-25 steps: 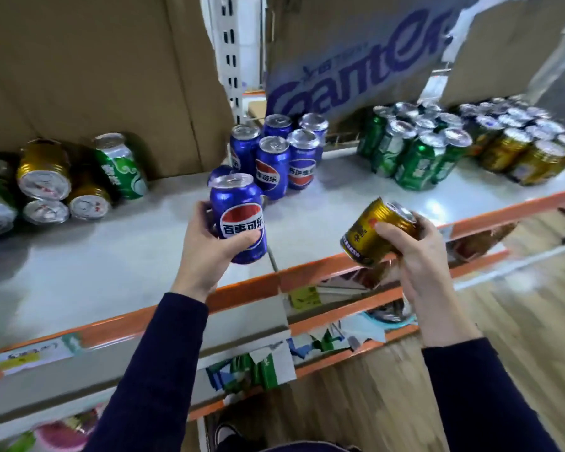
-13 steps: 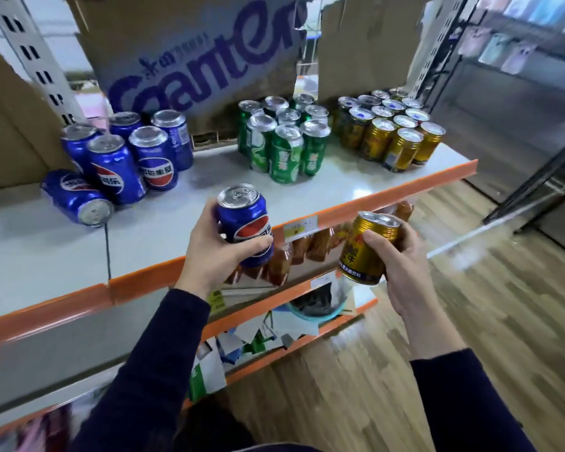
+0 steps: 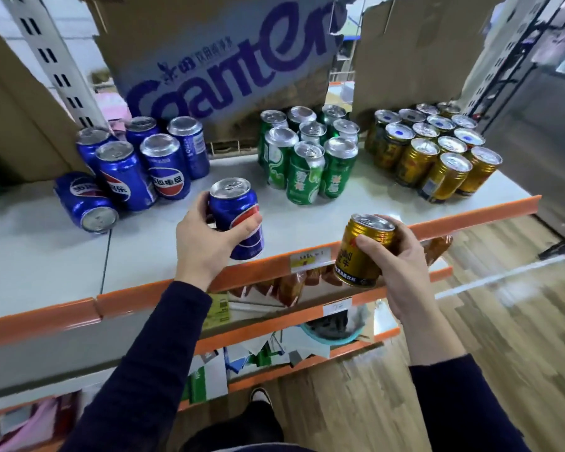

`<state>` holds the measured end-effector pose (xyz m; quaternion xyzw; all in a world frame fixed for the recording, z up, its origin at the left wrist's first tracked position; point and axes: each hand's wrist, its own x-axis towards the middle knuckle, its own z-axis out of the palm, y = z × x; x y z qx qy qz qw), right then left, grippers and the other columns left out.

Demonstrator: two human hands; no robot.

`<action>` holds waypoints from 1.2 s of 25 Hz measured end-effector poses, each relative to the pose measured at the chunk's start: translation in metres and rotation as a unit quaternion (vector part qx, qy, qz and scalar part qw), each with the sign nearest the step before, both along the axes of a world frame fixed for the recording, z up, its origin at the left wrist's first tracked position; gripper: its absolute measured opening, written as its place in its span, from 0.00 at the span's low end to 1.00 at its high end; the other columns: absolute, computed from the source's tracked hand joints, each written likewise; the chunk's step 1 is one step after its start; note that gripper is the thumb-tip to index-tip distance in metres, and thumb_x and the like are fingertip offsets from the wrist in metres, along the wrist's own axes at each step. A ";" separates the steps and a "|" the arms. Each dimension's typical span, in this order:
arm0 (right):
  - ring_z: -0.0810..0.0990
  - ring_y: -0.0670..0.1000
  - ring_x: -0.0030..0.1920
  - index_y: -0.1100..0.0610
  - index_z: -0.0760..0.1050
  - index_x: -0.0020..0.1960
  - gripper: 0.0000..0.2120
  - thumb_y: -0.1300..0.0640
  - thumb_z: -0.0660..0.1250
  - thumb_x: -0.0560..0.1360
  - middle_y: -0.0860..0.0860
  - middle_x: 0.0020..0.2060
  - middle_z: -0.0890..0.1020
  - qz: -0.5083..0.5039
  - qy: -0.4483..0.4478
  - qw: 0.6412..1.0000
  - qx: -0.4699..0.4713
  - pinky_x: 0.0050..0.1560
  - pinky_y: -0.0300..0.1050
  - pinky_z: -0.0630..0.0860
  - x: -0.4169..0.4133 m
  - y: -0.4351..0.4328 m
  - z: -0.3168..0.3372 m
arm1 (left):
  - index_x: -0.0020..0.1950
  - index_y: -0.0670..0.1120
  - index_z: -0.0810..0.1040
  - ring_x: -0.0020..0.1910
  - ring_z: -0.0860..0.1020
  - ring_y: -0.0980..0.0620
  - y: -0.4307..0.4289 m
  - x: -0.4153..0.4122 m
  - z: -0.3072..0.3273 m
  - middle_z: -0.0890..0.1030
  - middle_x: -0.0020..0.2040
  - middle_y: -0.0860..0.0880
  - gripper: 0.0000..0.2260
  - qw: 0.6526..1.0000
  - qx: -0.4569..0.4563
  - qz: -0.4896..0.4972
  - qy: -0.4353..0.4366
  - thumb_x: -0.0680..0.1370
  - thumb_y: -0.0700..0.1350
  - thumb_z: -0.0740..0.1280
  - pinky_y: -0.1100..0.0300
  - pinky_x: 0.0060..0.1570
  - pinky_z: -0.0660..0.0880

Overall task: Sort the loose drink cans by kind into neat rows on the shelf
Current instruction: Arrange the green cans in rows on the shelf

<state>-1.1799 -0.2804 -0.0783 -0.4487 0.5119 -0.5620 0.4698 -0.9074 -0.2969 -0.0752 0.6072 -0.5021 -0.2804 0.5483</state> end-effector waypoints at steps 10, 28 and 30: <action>0.83 0.45 0.49 0.45 0.76 0.56 0.27 0.48 0.80 0.59 0.44 0.48 0.84 0.144 0.028 0.989 -0.012 0.43 0.37 0.78 0.082 -0.083 -0.001 | 0.64 0.42 0.73 0.57 0.72 0.50 -0.030 0.093 0.006 0.73 0.60 0.43 0.36 0.955 -0.023 0.221 -0.196 0.61 0.53 0.81 0.71 0.55 0.62; 0.82 0.43 0.49 0.47 0.76 0.57 0.26 0.53 0.78 0.60 0.42 0.48 0.83 0.066 0.087 0.993 -0.050 0.45 0.35 0.77 -0.044 -0.103 0.017 | 0.61 0.42 0.77 0.57 0.76 0.45 -0.067 -0.078 0.002 0.79 0.57 0.45 0.15 0.931 -0.135 0.046 -0.337 0.75 0.42 0.69 0.53 0.58 0.71; 0.81 0.43 0.50 0.46 0.75 0.57 0.28 0.49 0.78 0.59 0.42 0.49 0.83 0.050 0.116 0.989 -0.072 0.45 0.34 0.76 -0.082 -0.103 0.026 | 0.60 0.41 0.78 0.56 0.76 0.47 -0.072 -0.117 -0.005 0.80 0.55 0.45 0.13 0.930 -0.153 0.020 -0.332 0.76 0.43 0.67 0.55 0.58 0.71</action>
